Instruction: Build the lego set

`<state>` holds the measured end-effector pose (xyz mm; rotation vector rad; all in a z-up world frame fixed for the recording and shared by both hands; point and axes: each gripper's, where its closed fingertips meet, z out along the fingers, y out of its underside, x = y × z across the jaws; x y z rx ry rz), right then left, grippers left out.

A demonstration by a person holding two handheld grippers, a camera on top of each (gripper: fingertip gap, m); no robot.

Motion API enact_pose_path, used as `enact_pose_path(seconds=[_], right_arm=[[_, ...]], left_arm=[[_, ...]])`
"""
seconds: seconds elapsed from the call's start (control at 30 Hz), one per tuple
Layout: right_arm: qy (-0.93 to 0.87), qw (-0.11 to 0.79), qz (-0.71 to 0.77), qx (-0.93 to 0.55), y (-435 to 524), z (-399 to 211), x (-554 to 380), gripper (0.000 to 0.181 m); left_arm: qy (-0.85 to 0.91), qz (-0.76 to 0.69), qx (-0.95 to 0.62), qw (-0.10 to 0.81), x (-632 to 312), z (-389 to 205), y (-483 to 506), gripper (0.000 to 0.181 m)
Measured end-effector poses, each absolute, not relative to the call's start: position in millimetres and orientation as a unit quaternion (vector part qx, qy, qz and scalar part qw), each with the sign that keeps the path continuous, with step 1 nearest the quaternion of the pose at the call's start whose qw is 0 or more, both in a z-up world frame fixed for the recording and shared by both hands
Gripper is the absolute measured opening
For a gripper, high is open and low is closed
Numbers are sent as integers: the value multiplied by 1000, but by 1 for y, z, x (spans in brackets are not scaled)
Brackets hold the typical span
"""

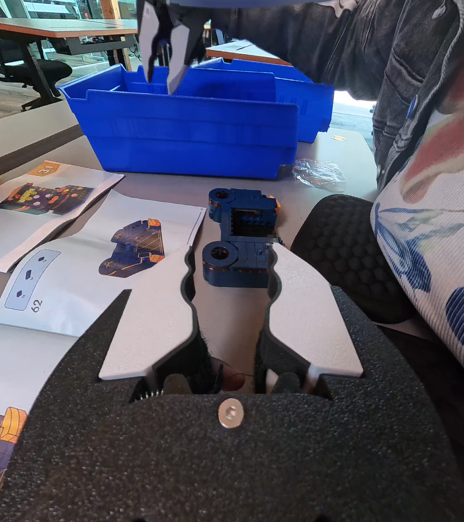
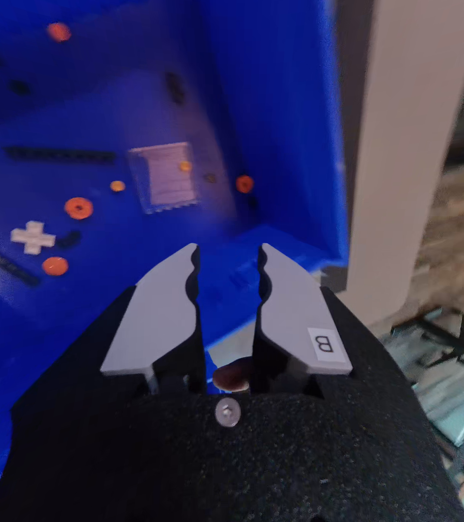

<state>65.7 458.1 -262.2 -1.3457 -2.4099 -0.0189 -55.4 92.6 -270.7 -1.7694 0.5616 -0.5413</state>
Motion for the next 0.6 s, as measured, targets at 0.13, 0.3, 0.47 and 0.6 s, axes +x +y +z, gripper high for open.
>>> enact_pose_path(seconds=[0.13,0.3,0.47,0.6], right_arm=[[-769,232,12,-596,501,-243,67,56],[-768,198,2,-609,516,-258,56,60],[-773,114,-6,-624,527,-297,35,52],[-817,98,0,-568,521,-300,17,35]], left_arm=[[239,-228,-752,570,-56,-270,93,49],[240,-229,-751,572,-56,-270,92,49],[243,-227,-748,575,-55,-269,91,49],[247,-224,-743,580,-55,-268,90,48]])
